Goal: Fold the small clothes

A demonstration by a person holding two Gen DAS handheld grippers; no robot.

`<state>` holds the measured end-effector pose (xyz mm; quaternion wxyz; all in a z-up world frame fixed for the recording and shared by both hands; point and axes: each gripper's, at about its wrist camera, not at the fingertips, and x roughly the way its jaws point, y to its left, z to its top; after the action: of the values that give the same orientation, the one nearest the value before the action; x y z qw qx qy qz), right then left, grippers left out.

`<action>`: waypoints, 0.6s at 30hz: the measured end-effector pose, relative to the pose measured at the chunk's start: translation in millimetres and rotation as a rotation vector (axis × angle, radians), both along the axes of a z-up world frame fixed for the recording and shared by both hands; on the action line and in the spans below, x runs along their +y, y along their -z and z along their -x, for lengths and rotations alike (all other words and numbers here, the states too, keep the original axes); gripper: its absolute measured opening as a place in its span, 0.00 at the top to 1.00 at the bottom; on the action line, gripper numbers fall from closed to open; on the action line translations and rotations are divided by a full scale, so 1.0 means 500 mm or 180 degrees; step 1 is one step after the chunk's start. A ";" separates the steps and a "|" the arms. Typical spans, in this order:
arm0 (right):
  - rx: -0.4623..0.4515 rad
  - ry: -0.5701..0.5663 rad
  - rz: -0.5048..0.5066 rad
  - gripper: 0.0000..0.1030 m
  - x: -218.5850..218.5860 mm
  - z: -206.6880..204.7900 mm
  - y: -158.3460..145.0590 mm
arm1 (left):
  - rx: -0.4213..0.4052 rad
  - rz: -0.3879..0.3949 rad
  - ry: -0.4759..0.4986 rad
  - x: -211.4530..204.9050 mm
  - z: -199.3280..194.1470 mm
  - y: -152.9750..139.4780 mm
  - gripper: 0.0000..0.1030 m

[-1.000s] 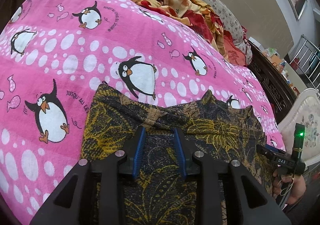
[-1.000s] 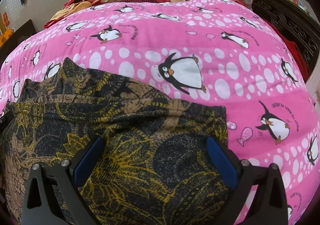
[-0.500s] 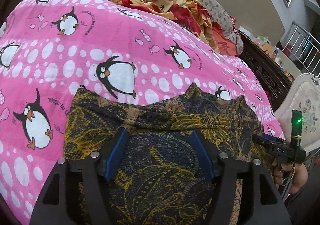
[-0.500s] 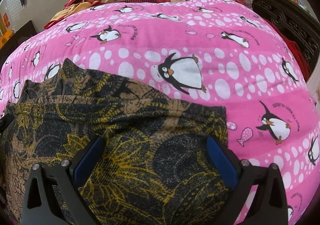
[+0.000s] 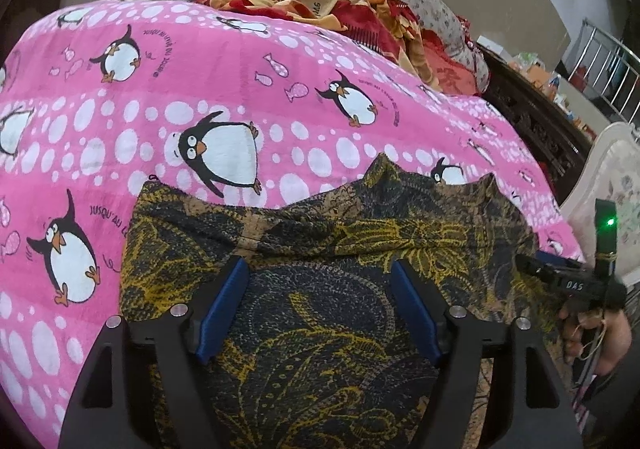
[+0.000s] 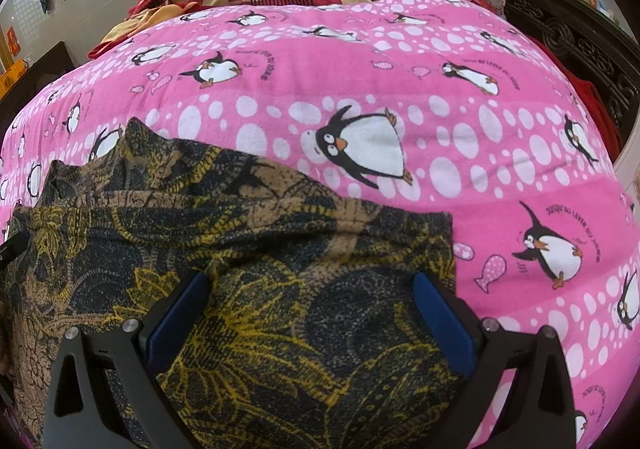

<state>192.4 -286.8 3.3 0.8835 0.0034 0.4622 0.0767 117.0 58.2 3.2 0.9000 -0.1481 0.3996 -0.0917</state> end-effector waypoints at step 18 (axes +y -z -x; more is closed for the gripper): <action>-0.0571 -0.0481 -0.0325 0.16 -0.003 0.215 -0.151 | -0.0095 -0.0399 0.0221 -0.058 0.198 -0.102 0.47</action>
<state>84.8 -288.1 78.9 0.9116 0.0066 0.3758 0.1664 17.9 29.2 54.5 0.9096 -0.0761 0.3960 -0.0999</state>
